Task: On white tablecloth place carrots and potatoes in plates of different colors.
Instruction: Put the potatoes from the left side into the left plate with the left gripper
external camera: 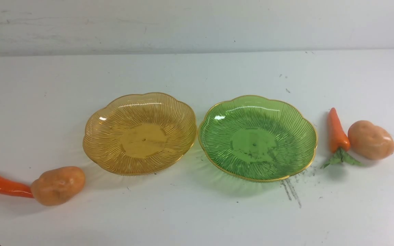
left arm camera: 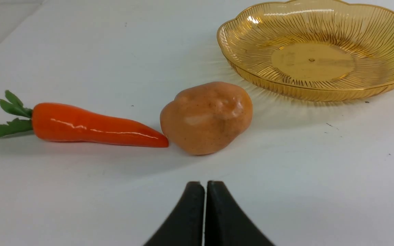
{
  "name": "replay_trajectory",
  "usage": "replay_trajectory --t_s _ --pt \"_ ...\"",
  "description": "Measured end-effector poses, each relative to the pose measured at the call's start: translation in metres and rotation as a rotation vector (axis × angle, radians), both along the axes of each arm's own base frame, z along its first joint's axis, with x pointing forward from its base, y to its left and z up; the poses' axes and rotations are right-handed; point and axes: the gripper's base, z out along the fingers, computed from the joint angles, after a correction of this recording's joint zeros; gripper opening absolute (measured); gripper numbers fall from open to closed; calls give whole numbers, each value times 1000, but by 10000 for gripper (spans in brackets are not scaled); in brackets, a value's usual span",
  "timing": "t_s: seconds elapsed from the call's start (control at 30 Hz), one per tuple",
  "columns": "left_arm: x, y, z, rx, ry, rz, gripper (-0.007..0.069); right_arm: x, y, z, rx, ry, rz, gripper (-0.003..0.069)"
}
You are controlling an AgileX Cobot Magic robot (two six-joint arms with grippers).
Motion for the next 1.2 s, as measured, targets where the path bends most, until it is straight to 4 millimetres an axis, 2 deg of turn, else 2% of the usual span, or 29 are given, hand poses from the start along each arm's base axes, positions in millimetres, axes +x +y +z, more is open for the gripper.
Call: replay_trajectory --t_s 0.1,0.2,0.4,0.53,0.63,0.7,0.8,0.87,0.93,1.0,1.1,1.13,1.17,1.2 --pt "0 0 0 10 -12 1 -3 0 0 0 0 0 0 -15" --pt "2 -1 3 -74 -55 8 -3 0 0 0 0 0 0 -15" --pt "4 -5 17 -525 -202 50 -3 0 0 0 0 0 0 -15" --pt "4 -4 24 -655 -274 62 -3 0 0 0 1 0 0 -15" --pt "4 -3 26 -689 -297 66 -3 0 1 0 39 -9 3 -15" --pt "4 -3 28 -695 -314 67 -3 1 3 1 110 -28 6 -15" --pt "4 0 33 -700 -379 70 -3 2 6 7 367 -121 2 -15" --pt "3 3 41 -706 -468 74 -3 3 6 16 616 -228 -13 -15" --pt "1 6 51 -739 -573 76 -3 3 4 22 831 -309 -32 -15" --pt "-2 6 64 -757 -621 62 -3 2 3 24 912 -336 -41 -15" --pt "-10 4 94 -738 -668 20 -3 2 2 24 921 -347 -43 -15" --pt "-18 1 121 -693 -657 -17 -3 2 2 24 883 -347 -41 -15" --pt "-19 0 124 -685 -651 -20 -3 2 2 24 878 -347 -40 -15" --pt "-19 -4 151 -617 -545 -36 -3 2 2 25 870 -348 -40 -15"
